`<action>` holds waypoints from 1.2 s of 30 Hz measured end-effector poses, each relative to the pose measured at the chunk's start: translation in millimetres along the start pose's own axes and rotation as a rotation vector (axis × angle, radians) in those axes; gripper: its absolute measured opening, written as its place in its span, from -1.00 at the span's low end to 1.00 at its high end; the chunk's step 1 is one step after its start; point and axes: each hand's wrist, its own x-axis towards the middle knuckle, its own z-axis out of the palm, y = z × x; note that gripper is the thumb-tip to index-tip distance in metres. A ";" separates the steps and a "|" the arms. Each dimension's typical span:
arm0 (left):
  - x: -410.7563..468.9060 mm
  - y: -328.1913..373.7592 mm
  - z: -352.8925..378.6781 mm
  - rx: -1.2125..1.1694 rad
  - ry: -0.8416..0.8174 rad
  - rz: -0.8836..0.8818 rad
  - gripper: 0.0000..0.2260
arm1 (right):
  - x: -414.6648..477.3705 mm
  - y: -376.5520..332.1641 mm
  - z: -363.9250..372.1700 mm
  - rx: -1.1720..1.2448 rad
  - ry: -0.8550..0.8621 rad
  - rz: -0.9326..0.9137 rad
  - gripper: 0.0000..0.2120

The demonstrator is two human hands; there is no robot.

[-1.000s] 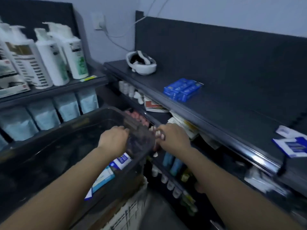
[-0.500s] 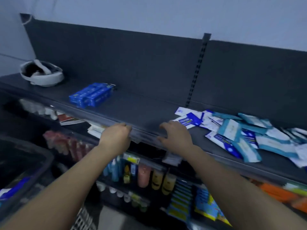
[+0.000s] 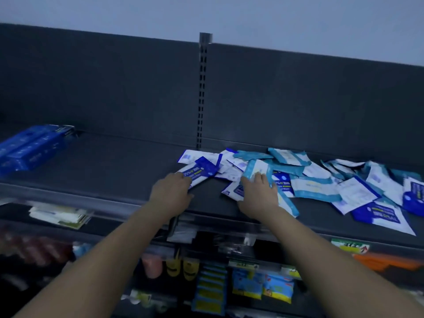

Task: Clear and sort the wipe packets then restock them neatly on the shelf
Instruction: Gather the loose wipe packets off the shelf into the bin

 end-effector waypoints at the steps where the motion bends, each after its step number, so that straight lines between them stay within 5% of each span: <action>1: 9.6 1.6 4.7 0.004 -0.014 0.008 -0.63 | 4.6 4.1 2.6 -0.003 -0.026 0.011 -0.34; 7: 65.0 -0.5 30.4 0.011 -0.112 -0.033 -0.48 | 24.9 -0.2 0.8 -0.129 0.149 -0.164 -0.78; 11: 99.1 -5.9 28.7 -0.105 -0.182 -0.117 -0.39 | 44.9 -11.4 -15.1 -0.071 0.214 -0.111 -0.78; 17: 148.4 -14.2 16.8 -0.474 -0.139 -0.120 -0.65 | 72.4 -36.8 -35.8 0.211 0.322 0.008 -0.82; 22: 180.5 -30.1 25.2 -0.350 -0.141 -0.010 -0.74 | 100.8 -44.7 -43.4 0.398 0.481 0.103 -0.85; 25: 192.9 -44.4 37.6 -0.311 -0.321 0.036 -0.55 | 113.1 -47.6 -31.7 0.417 0.459 0.071 -0.97; 28: 196.9 -50.5 34.1 -0.171 -0.398 0.094 -0.55 | 121.6 -54.1 -22.9 0.394 0.439 0.016 -0.82; 31: 195.6 -49.5 20.8 -0.157 -0.433 0.086 -0.65 | 127.0 -59.9 -19.4 0.338 0.330 -0.004 -0.72; 36: 178.0 -46.3 15.2 -0.134 -0.326 -0.049 -0.40 | 126.8 -64.6 -21.4 0.234 0.209 -0.056 -0.71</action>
